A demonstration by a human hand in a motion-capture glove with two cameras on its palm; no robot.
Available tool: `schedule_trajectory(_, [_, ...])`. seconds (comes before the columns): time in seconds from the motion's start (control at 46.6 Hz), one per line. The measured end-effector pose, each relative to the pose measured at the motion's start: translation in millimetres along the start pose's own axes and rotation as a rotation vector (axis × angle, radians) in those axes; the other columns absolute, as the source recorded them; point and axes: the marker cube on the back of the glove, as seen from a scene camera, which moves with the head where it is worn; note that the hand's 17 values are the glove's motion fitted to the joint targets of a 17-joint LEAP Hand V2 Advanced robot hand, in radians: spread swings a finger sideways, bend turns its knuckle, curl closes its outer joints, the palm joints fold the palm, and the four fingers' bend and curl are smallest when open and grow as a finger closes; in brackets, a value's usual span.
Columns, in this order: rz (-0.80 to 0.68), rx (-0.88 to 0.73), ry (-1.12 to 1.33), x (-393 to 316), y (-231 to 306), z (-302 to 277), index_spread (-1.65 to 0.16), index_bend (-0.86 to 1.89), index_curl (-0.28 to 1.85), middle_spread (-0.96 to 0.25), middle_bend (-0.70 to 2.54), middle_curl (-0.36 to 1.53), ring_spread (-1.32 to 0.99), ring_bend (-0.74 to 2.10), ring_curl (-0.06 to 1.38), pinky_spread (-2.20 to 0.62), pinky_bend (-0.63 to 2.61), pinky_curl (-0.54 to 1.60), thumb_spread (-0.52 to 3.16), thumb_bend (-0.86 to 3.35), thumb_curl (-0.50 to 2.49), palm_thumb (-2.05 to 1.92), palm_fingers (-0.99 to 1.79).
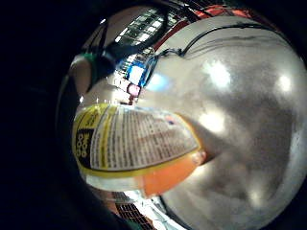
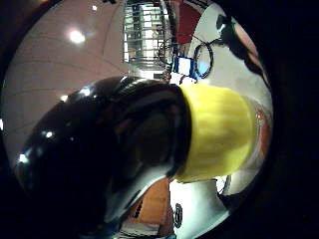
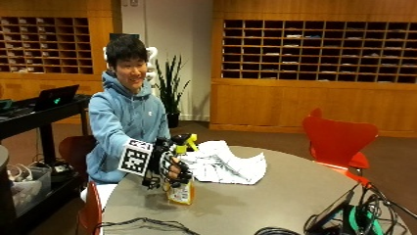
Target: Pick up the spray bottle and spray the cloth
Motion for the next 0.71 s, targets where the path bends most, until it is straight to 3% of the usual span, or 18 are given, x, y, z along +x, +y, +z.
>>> schedule_trajectory(0.193, [-0.003,-0.006,-0.011,-1.5,-8.4,4.8,-0.23,0.18,0.30,-0.10,0.37,0.37,-0.11,0.61,0.33,-0.05,0.38,0.30,0.87,0.03,0.47,0.85,1.17])
schedule_trajectory(0.45, [0.067,0.001,-0.017,-3.6,-18.3,3.0,-0.21,0.29,0.41,-0.14,0.50,0.45,-0.17,0.49,0.36,-0.24,0.31,0.34,0.53,-0.02,0.58,0.97,1.33])
schedule_trajectory(0.708, [0.029,0.021,0.104,-7.7,-10.8,-5.3,-0.20,0.36,0.47,-0.14,0.56,0.48,-0.19,0.50,0.39,-0.29,0.28,0.37,0.32,-0.03,0.65,0.98,1.37])
